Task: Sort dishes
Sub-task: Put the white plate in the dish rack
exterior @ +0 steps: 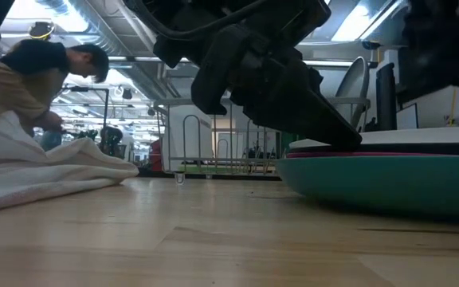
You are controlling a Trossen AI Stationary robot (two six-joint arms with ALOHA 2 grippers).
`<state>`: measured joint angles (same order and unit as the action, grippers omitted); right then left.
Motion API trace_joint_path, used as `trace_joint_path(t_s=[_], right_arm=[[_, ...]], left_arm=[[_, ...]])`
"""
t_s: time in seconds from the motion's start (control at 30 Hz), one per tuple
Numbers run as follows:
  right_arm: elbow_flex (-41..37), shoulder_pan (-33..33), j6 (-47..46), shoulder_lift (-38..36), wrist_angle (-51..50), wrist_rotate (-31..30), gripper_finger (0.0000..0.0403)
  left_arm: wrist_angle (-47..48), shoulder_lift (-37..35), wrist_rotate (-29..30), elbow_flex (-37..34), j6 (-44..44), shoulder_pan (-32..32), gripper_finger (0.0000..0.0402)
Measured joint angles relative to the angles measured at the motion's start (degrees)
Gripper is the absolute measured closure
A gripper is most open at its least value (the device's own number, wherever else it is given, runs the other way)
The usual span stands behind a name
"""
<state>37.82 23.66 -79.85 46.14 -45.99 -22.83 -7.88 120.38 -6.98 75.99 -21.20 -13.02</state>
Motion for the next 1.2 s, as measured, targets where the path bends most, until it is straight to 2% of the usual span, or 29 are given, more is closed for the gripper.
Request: trace_joint_path(t_s=[0.27, 0.47, 1.2], right_arm=[[0.0, 0.0, -1.0, 13.2, 0.0, 2.1, 0.0314], [0.0, -0.1, -1.1, 18.5, 2.5, 4.5, 0.0314], [0.0, 0.0, -0.4, 12.0, 4.1, 4.5, 0.0314]], left_arm=[[0.0, 0.0, 0.0, 0.0, -0.6, 0.0, 0.0394], [0.0, -0.1, -0.4, 0.0, -0.7, -0.1, 0.0394], [2.8, -0.1, 0.2, 0.0, -0.7, 0.0, 0.0394]])
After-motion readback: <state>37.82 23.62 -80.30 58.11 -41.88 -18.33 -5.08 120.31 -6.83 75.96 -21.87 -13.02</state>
